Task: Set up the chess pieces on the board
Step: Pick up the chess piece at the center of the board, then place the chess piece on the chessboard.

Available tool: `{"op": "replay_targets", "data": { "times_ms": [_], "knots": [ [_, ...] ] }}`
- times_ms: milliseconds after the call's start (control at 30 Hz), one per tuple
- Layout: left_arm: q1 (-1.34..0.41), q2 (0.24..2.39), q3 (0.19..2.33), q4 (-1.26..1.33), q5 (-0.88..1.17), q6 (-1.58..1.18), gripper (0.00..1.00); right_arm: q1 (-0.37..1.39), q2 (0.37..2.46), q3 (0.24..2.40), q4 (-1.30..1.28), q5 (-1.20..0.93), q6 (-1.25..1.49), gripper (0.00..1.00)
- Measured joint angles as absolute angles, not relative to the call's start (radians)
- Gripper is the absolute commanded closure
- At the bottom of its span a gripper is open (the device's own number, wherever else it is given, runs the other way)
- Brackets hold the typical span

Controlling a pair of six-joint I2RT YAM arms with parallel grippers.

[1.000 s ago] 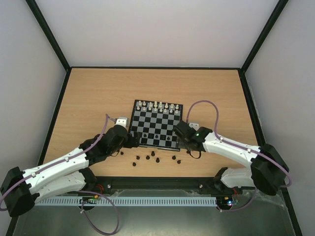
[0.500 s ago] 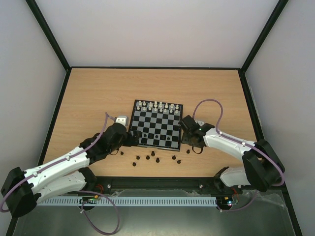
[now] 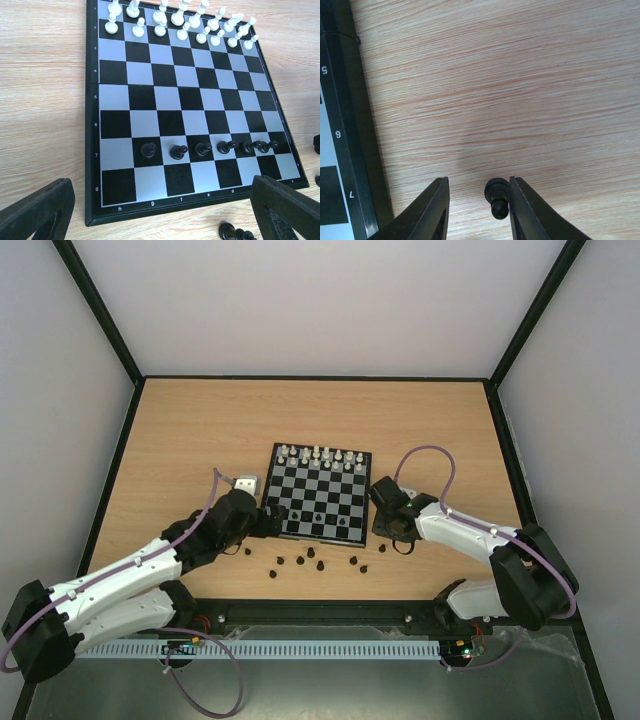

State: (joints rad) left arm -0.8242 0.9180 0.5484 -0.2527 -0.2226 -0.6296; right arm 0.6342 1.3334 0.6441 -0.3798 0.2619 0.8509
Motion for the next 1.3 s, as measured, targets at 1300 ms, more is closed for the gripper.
{"op": "replay_targets", "data": {
  "times_ms": [1300],
  "knots": [
    [-0.791,0.898,0.548,-0.279,-0.241,-0.636,0.01,0.783,1.449,0.897,-0.439,0.245,0.771,0.99]
  ]
}}
